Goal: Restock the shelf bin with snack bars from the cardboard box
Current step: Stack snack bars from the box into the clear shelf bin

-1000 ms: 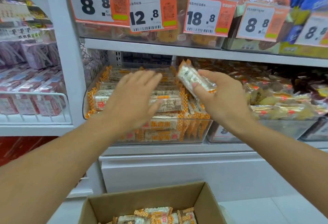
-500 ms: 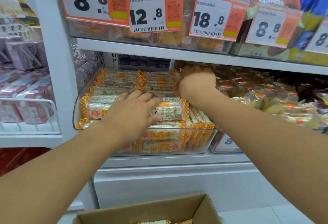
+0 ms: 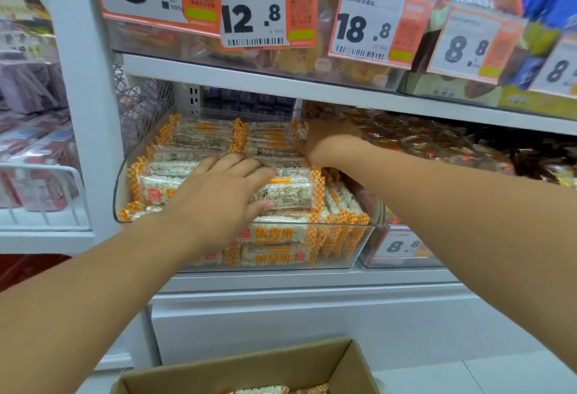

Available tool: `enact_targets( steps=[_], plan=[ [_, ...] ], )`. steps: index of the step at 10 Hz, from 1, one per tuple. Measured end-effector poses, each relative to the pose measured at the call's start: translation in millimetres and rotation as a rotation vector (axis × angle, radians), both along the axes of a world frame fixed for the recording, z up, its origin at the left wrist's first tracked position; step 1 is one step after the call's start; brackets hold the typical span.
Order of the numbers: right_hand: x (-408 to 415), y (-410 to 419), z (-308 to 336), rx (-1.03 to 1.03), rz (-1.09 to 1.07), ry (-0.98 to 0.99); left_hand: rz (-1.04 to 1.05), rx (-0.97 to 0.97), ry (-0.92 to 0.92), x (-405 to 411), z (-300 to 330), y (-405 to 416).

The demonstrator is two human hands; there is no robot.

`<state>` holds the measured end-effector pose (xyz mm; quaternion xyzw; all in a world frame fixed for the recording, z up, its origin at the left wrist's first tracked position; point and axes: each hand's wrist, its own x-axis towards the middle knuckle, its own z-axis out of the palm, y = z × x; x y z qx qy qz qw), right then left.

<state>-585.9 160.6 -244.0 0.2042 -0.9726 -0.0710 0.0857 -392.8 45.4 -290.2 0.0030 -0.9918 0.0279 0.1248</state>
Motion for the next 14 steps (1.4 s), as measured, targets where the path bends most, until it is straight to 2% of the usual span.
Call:
enact_targets(
  steps=[3,5,6,7,8,9,10,11,12,13,14],
  plan=[
    [-8,10,6,0.158,0.154,-0.182,-0.006,-0.011,0.008,0,-3,-2],
    [-23,-4,1,0.214,0.176,-0.159,-0.005,-0.008,0.008,0,-3,-1],
    [-23,0,6,0.161,0.203,-0.209,-0.004,-0.002,0.007,0,-3,-3],
    [-4,13,9,0.071,0.191,-0.178,-0.011,-0.003,0.007,-2,-3,-3],
    [27,32,14,-0.086,0.108,-0.285,-0.007,-0.01,0.012,-2,-4,-3],
    [29,34,8,-0.108,0.109,-0.353,-0.013,-0.001,0.024,-1,-5,-3],
    [33,34,12,-0.101,0.189,-0.51,-0.025,0.006,0.033,2,-5,-2],
    [29,31,7,-0.186,0.208,-0.546,-0.034,-0.008,0.028,3,-4,-2],
    [30,30,4,-0.222,0.217,-0.541,-0.045,-0.008,0.038,3,-6,-2],
    [39,40,4,-0.263,0.241,-0.394,-0.06,-0.024,0.067,4,-4,-2],
    [67,63,2,-0.458,0.332,-0.142,-0.072,-0.029,0.1,4,-4,-2]
  ],
)
